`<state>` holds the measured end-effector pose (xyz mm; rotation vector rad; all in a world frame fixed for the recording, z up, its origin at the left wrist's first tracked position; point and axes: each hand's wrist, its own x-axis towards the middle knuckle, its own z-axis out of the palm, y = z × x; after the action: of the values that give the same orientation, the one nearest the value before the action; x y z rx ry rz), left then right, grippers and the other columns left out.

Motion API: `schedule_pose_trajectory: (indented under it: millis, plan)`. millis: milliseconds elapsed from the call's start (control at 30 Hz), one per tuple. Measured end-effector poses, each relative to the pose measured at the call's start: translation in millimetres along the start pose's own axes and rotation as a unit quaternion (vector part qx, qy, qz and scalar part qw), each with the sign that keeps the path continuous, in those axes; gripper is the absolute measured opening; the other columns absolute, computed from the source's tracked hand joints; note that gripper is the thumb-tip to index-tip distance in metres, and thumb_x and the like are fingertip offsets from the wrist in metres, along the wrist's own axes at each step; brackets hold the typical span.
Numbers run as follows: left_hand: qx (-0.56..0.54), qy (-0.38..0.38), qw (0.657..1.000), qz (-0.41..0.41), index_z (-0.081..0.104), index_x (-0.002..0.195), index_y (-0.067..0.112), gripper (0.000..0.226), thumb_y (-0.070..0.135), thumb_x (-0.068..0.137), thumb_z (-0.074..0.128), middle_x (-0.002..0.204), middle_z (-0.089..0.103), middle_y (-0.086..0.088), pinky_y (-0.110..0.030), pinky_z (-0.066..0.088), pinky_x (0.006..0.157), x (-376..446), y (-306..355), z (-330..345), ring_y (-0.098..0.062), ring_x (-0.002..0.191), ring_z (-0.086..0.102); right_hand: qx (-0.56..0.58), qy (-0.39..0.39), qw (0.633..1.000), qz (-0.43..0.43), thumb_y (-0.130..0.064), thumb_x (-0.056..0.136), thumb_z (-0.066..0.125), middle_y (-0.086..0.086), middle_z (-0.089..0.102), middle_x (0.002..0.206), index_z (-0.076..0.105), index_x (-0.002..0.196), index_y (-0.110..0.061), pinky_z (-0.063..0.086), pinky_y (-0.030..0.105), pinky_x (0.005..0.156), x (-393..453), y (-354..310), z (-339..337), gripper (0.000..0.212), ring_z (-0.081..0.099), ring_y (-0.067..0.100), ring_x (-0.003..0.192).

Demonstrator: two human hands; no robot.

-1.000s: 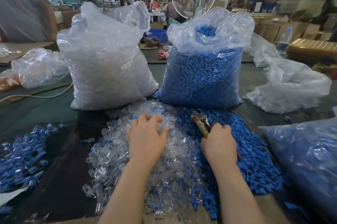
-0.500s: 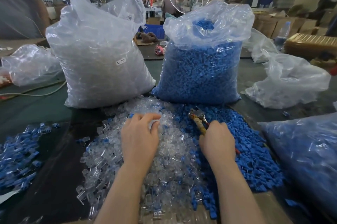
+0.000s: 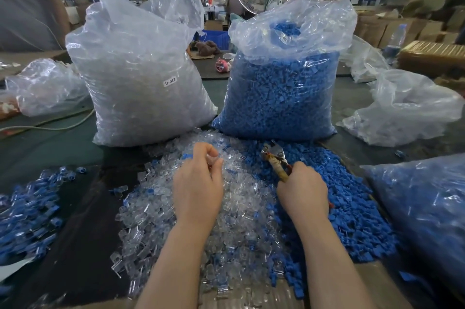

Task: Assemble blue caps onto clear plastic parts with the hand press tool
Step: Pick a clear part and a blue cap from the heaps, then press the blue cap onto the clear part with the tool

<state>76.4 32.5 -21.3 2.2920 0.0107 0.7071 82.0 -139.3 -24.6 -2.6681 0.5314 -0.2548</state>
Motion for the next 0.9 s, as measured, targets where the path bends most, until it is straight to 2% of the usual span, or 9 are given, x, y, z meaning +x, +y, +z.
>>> schedule_pose_trajectory:
  millis: [100, 200, 300, 400, 533, 667, 800, 900]
  plan:
    - [-0.009, -0.009, 1.000, -0.002, 0.039, 0.095, 0.034, 0.020, 0.028, 0.097, 0.058, 0.071, 0.052, 0.020, -0.031, 0.042, 0.058, 0, 1, -1, 0.001, 0.063, 0.051, 0.034, 0.012, 0.999, -0.006, -0.020, 0.088, 0.061, -0.001, 0.041, 0.072, 0.045, 0.085, -0.014, 0.031, 0.033, 0.056, 1, -2, -1, 0.018, 0.038, 0.016, 0.060]
    - [-0.029, -0.021, 0.999, -0.025, 0.039, 0.100, 0.034, 0.020, 0.031, 0.096, 0.059, 0.072, 0.055, 0.021, -0.030, 0.044, 0.061, 1, 1, 0, 0.000, 0.065, 0.054, 0.082, 0.023, 0.996, -0.006, -0.025, 0.090, 0.062, 0.001, 0.050, 0.079, 0.048, 0.089, -0.015, 0.037, 0.033, 0.063, 3, -4, -1, 0.018, 0.047, 0.023, 0.071]
    - [-0.048, -0.035, 0.998, -0.030, 0.053, 0.099, 0.033, 0.010, 0.032, 0.095, 0.062, 0.073, 0.056, 0.023, -0.020, 0.044, 0.060, 3, 1, -1, 0.006, 0.069, 0.055, 0.163, 0.031, 0.986, -0.005, -0.029, 0.089, 0.066, -0.001, 0.055, 0.084, 0.052, 0.098, -0.019, 0.038, 0.032, 0.067, 4, -7, -2, 0.019, 0.050, 0.023, 0.076]
    - [-0.067, -0.051, 0.996, -0.017, 0.068, 0.103, 0.029, 0.011, 0.032, 0.093, 0.065, 0.083, 0.065, 0.020, -0.018, 0.048, 0.071, 3, 2, 0, 0.009, 0.080, 0.058, 0.237, 0.028, 0.971, -0.024, -0.030, 0.086, 0.070, -0.007, 0.059, 0.086, 0.053, 0.096, -0.027, 0.042, 0.032, 0.070, 2, -11, -3, 0.020, 0.055, 0.018, 0.080]
    - [-0.065, -0.051, 0.997, -0.005, 0.072, 0.110, 0.027, 0.019, 0.030, 0.092, 0.066, 0.094, 0.070, 0.015, -0.008, 0.042, 0.071, 3, 4, 1, 0.008, 0.081, 0.058, 0.286, 0.007, 0.957, -0.041, -0.029, 0.086, 0.070, -0.011, 0.064, 0.088, 0.060, 0.098, -0.028, 0.044, 0.029, 0.071, 1, -13, -4, 0.015, 0.059, 0.013, 0.083]
    - [-0.053, -0.047, 0.997, 0.006, 0.070, 0.116, 0.026, 0.024, 0.026, 0.092, 0.066, 0.101, 0.072, 0.013, -0.001, 0.037, 0.070, 3, 5, 2, 0.010, 0.079, 0.057, 0.288, -0.008, 0.956, -0.045, -0.027, 0.087, 0.068, -0.007, 0.067, 0.094, 0.066, 0.106, -0.024, 0.049, 0.031, 0.075, -1, -15, -2, 0.020, 0.062, 0.015, 0.088]
    - [-0.061, -0.054, 0.997, 0.006, 0.069, 0.120, 0.025, 0.028, 0.024, 0.093, 0.065, 0.104, 0.072, 0.011, -0.015, 0.046, 0.079, 3, 5, 3, -0.001, 0.086, 0.062, 0.285, -0.014, 0.958, -0.038, -0.029, 0.086, 0.071, -0.012, 0.063, 0.087, 0.059, 0.099, -0.029, 0.046, 0.030, 0.070, 0, -16, 1, 0.018, 0.060, 0.014, 0.084]
    - [-0.071, -0.057, 0.996, -0.019, 0.065, 0.113, 0.032, 0.022, 0.026, 0.092, 0.066, 0.089, 0.069, 0.016, -0.014, 0.045, 0.070, 3, 3, 5, 0.006, 0.076, 0.061, 0.302, -0.009, 0.953, -0.036, -0.030, 0.083, 0.075, -0.017, 0.058, 0.082, 0.054, 0.093, -0.031, 0.042, 0.028, 0.067, 0, -15, 1, 0.024, 0.057, 0.007, 0.078]
